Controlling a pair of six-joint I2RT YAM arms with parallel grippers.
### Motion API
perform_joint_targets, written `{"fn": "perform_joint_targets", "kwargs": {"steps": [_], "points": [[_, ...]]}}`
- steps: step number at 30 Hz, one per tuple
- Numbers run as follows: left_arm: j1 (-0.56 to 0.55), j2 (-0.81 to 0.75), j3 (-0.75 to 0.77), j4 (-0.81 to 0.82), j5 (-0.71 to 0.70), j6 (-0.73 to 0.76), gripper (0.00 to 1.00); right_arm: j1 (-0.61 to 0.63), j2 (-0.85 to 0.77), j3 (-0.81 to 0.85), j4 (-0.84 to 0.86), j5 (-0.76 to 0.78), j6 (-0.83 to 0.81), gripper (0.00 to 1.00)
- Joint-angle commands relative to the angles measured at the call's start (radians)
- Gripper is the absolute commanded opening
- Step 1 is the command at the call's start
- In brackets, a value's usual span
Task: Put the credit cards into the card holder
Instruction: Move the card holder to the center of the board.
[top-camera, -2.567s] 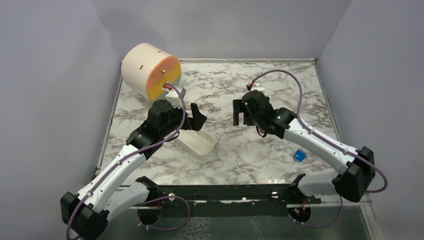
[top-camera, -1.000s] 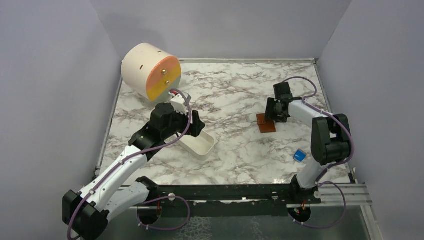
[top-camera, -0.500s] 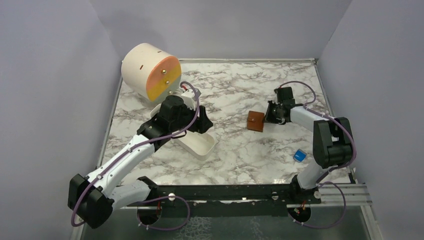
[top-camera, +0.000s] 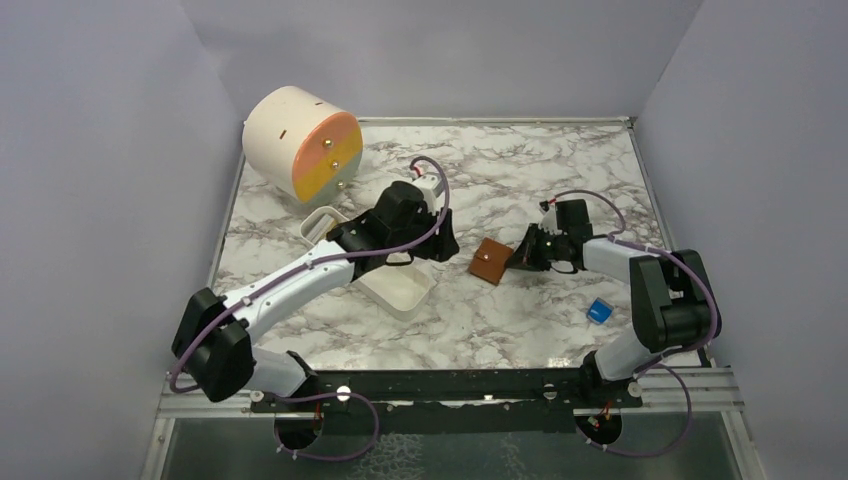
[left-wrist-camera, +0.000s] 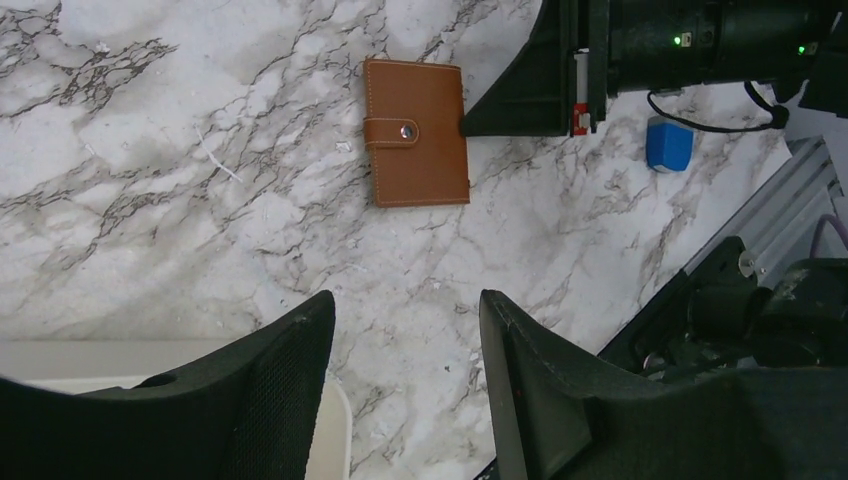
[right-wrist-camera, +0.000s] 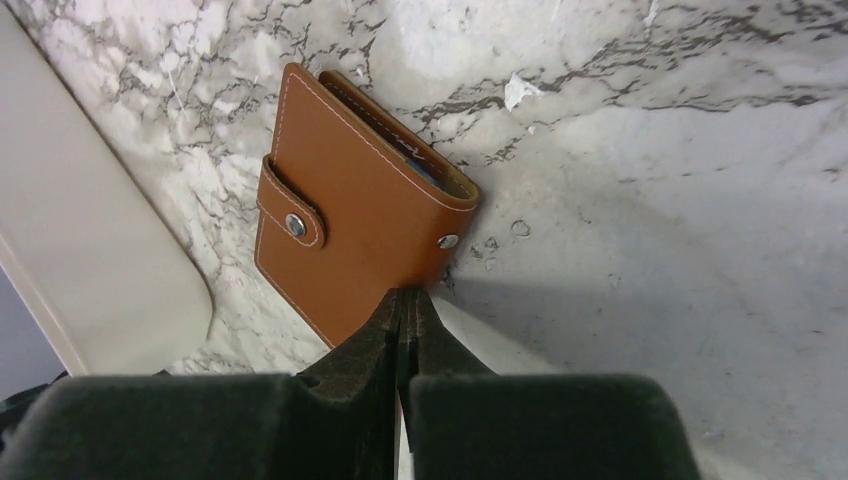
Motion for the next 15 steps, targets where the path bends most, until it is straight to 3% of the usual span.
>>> {"fn": "perform_joint_targets", "kwargs": {"steps": [1,7,15], "points": [[-0.032,0.1,0.08,0.017,-0.086,-0.019,0.57,0.004,-0.035,-0.031,0.033,-0.048,0.014,0.01],[-0.076,0.278,0.188,0.057,-0.144,0.016,0.52,0.004,-0.066,-0.039,-0.001,0.017,0.03,0.36],[-0.124,0.506,0.354,0.063,-0.167,0.08,0.5,0.004,-0.166,-0.055,-0.048,0.193,0.017,0.4]]}}
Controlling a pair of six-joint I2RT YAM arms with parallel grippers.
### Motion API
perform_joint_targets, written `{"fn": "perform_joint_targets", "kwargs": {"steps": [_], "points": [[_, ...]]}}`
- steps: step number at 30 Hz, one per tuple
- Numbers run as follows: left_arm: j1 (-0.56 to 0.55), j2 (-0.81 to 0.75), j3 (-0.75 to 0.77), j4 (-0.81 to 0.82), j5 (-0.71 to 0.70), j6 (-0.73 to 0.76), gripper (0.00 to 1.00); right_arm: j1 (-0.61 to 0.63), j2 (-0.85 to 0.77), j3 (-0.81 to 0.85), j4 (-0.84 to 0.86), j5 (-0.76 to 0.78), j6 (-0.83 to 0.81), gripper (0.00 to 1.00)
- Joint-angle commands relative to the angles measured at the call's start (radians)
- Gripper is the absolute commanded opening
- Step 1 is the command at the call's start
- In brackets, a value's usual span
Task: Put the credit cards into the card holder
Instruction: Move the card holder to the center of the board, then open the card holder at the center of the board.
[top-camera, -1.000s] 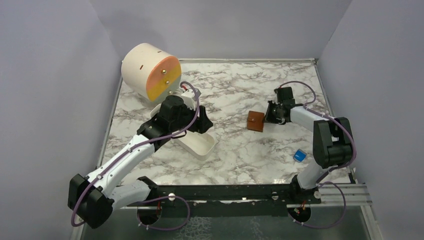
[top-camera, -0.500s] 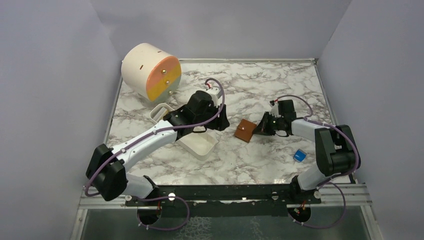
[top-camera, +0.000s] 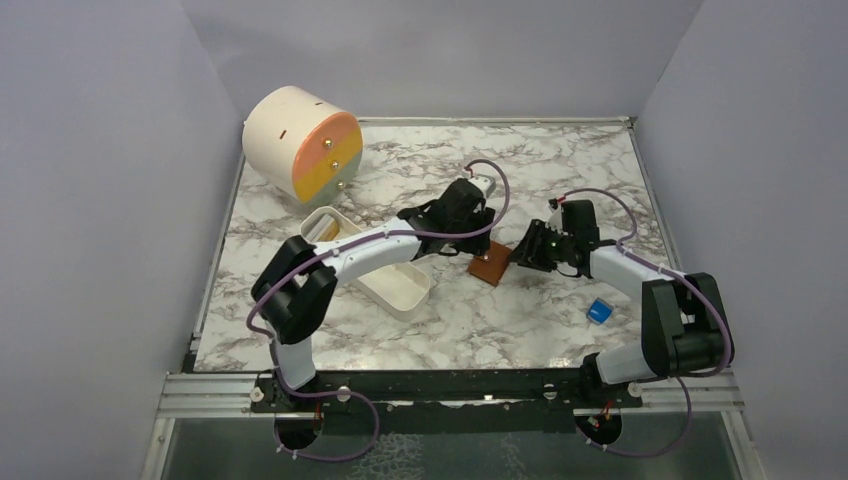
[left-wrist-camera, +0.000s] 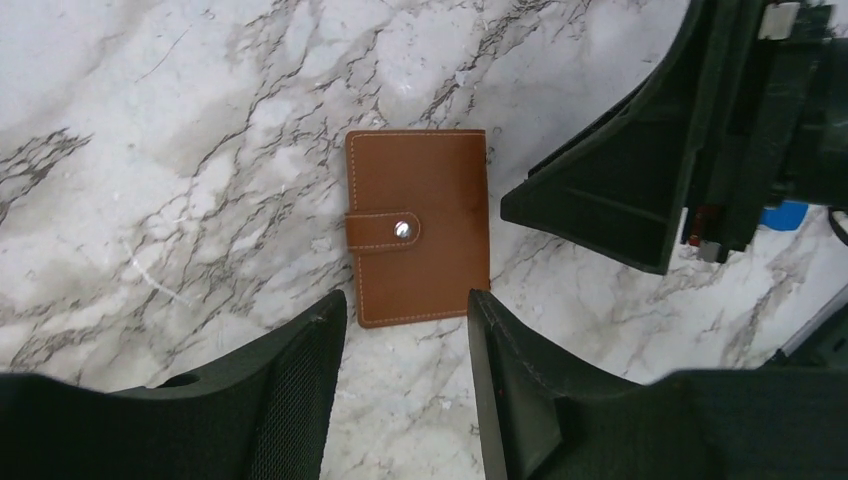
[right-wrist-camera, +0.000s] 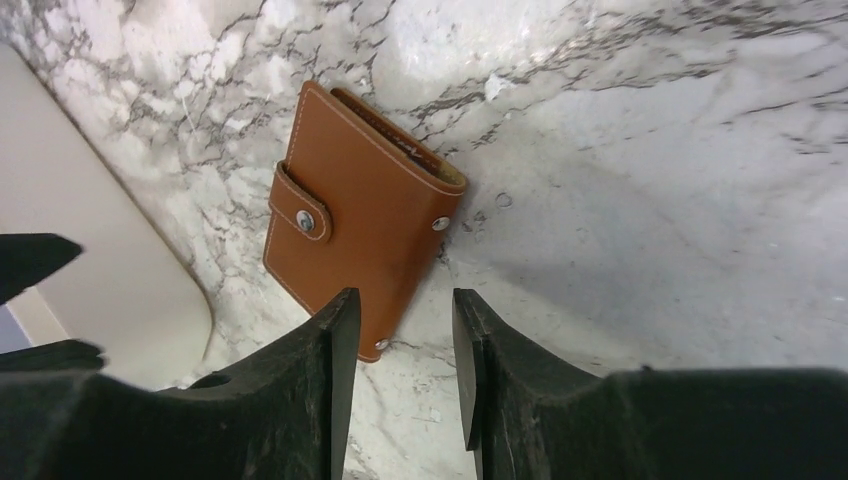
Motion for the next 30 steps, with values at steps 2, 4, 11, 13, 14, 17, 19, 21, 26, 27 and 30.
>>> {"fn": "perform_joint_targets", "kwargs": {"steps": [2,4,11,13,14,17,19,21,26,27,30], "points": [[-0.031,0.111,0.106,0.019,-0.038,0.057,0.48,0.002,-0.045,-0.001,-0.054,0.183,-0.025,0.4],[-0.036,0.15,0.128,0.018,-0.03,0.062,0.47,-0.001,-0.039,0.007,-0.07,0.211,-0.033,0.4],[-0.05,0.228,0.149,0.012,-0.037,0.086,0.47,-0.013,-0.032,0.007,-0.059,0.197,-0.009,0.38],[-0.052,0.254,0.161,0.002,-0.037,0.095,0.48,-0.013,-0.033,-0.002,-0.045,0.182,0.0,0.38],[-0.051,0.267,0.167,-0.008,-0.04,0.097,0.48,-0.013,-0.031,-0.008,-0.038,0.176,0.003,0.38],[-0.053,0.297,0.174,-0.015,-0.057,0.102,0.48,-0.013,-0.021,-0.021,-0.018,0.155,0.007,0.38],[-0.054,0.316,0.177,-0.016,-0.07,0.11,0.48,-0.013,-0.011,-0.029,-0.006,0.141,0.008,0.38],[-0.054,0.334,0.182,-0.017,-0.083,0.117,0.48,-0.013,-0.008,-0.037,0.006,0.127,0.01,0.38],[-0.055,0.36,0.189,-0.019,-0.095,0.133,0.47,-0.013,-0.012,-0.057,0.028,0.108,0.018,0.38],[-0.055,0.362,0.188,-0.02,-0.097,0.137,0.45,-0.013,-0.013,-0.061,0.034,0.1,0.021,0.38],[-0.056,0.363,0.186,-0.029,-0.097,0.138,0.36,-0.013,-0.012,-0.075,0.061,0.06,0.035,0.38]]}}
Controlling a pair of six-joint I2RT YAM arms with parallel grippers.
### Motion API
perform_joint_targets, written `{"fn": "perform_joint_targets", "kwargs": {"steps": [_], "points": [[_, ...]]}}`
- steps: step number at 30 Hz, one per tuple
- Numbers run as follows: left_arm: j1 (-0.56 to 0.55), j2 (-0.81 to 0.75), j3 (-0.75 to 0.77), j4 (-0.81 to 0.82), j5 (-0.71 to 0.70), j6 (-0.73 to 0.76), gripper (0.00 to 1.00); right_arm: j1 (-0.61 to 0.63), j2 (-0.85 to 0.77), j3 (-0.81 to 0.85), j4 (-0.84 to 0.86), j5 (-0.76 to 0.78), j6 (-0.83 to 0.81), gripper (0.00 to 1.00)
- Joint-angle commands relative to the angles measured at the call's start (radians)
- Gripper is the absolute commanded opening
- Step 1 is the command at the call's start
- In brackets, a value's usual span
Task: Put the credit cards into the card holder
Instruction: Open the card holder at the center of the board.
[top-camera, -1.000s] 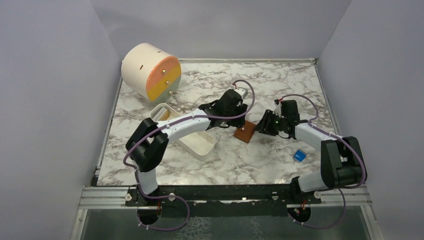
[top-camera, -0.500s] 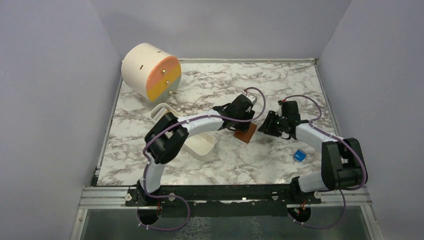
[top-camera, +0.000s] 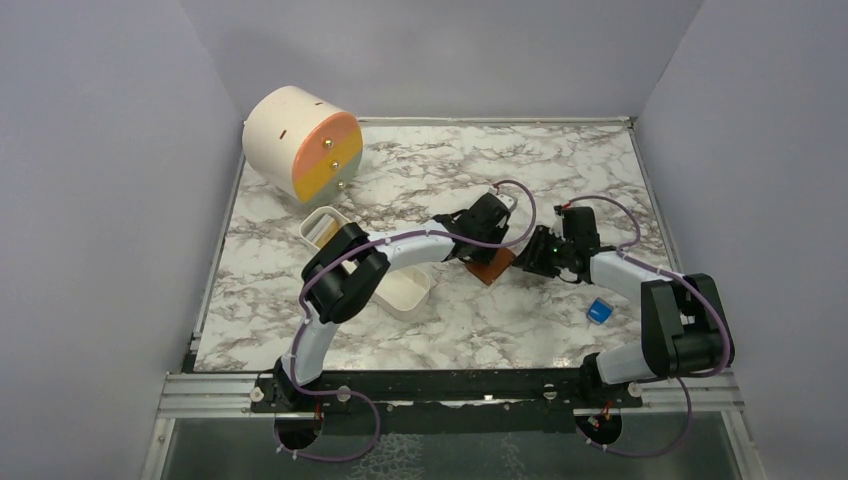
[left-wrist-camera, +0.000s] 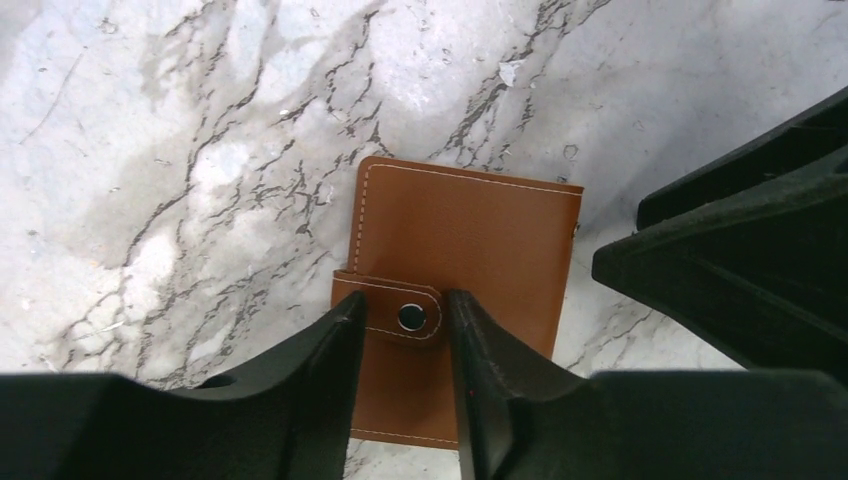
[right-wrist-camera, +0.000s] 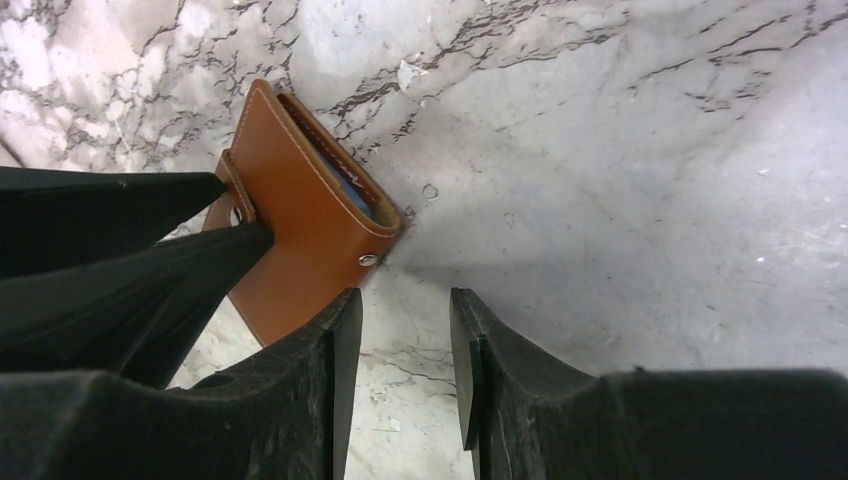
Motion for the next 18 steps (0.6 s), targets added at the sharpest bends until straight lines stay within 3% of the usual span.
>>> {"fn": "perform_joint_targets", "kwargs": {"steps": [1,5,13,18], "points": [[-0.006,0.035,0.001,-0.034,-0.027,0.02,0.34,-0.005,0.007,-0.031,0.054,-0.07,0.024,0.38],[-0.005,0.019,-0.016,-0.048,-0.037,0.005,0.29,-0.006,0.013,-0.047,0.094,-0.148,0.067,0.4],[-0.005,-0.029,-0.054,-0.054,0.011,-0.072,0.02,-0.005,0.031,-0.098,0.207,-0.234,0.197,0.42],[-0.006,-0.079,-0.085,-0.055,0.071,-0.147,0.0,-0.006,0.054,-0.095,0.208,-0.215,0.192,0.41]]}}
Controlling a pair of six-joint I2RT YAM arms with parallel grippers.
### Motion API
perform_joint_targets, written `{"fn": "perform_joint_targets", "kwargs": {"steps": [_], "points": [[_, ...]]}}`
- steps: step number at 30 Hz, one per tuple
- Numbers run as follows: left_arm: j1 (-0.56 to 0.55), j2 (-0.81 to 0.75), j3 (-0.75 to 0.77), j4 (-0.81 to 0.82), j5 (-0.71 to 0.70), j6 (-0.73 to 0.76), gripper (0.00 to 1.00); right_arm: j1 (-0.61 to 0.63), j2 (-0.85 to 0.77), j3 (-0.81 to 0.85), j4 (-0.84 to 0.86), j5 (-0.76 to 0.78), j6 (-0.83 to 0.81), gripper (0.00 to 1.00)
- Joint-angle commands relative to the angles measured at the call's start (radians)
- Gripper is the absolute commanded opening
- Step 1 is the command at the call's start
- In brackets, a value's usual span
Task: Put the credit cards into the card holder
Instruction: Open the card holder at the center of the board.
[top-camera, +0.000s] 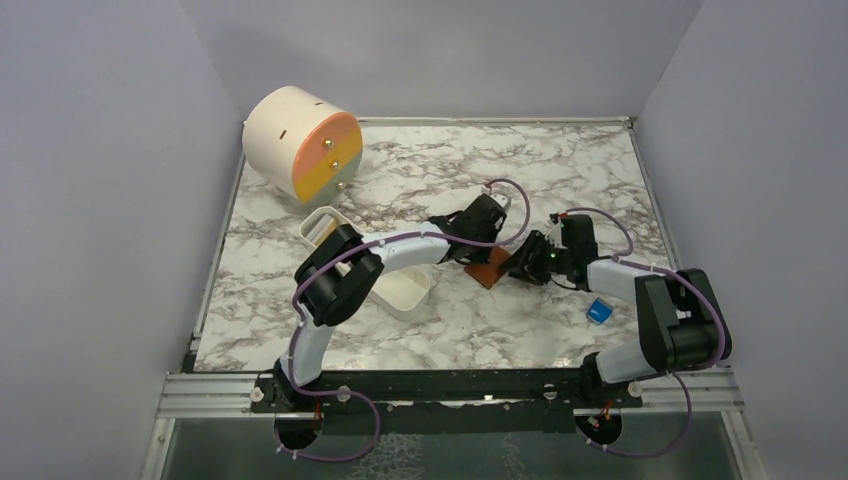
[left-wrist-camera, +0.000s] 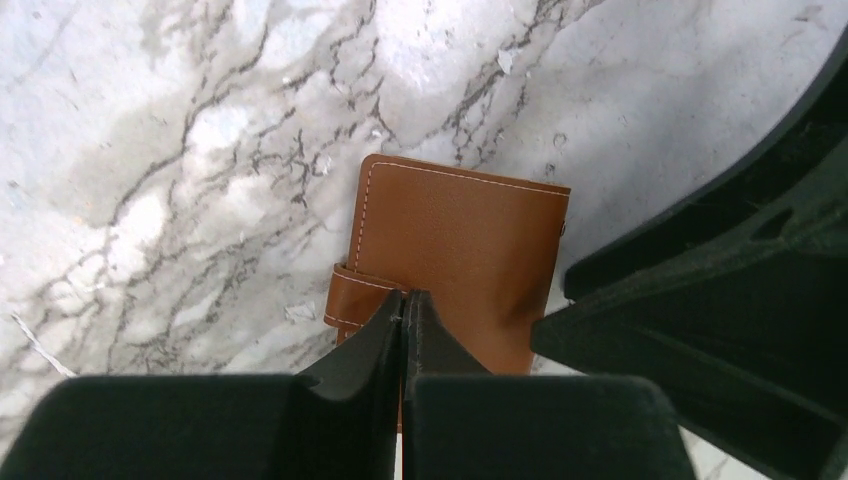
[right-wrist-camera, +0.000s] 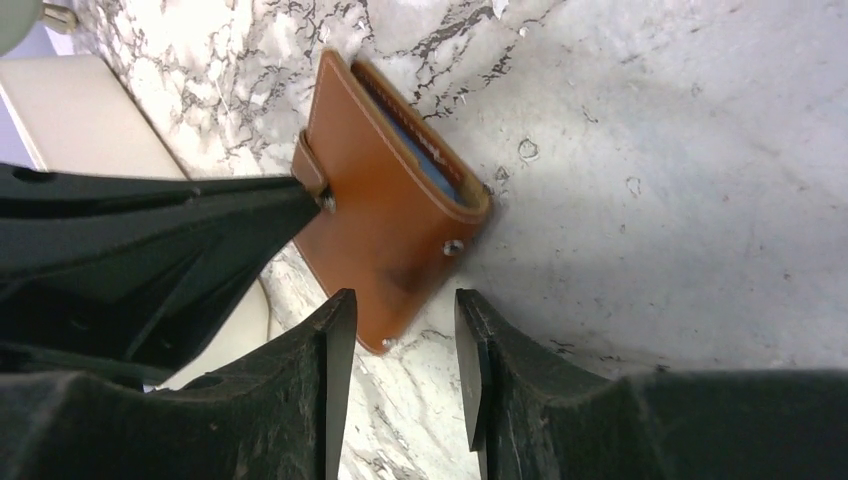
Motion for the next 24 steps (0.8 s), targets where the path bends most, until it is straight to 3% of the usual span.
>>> {"fn": "perform_joint_targets", "kwargs": {"steps": [1,5,11,19,24], "points": [[-0.007,-0.06,-0.055,-0.065,0.071,-0.089,0.0,-0.006,0.035,-0.001,0.023,0.001,0.005,0.41],[-0.002,-0.125,-0.071,-0.062,0.077,-0.115,0.0,-0.006,0.043,0.022,-0.041,0.062,-0.049,0.3],[0.033,-0.208,-0.085,-0.037,0.171,-0.195,0.0,-0.006,-0.012,0.052,-0.127,0.141,-0.118,0.29],[0.042,-0.257,-0.13,-0.002,0.234,-0.237,0.0,-0.006,-0.088,0.085,-0.265,0.091,-0.23,0.38],[0.041,-0.313,-0.202,0.086,0.259,-0.29,0.0,-0.004,-0.185,0.076,-0.319,0.039,-0.195,0.46]]}}
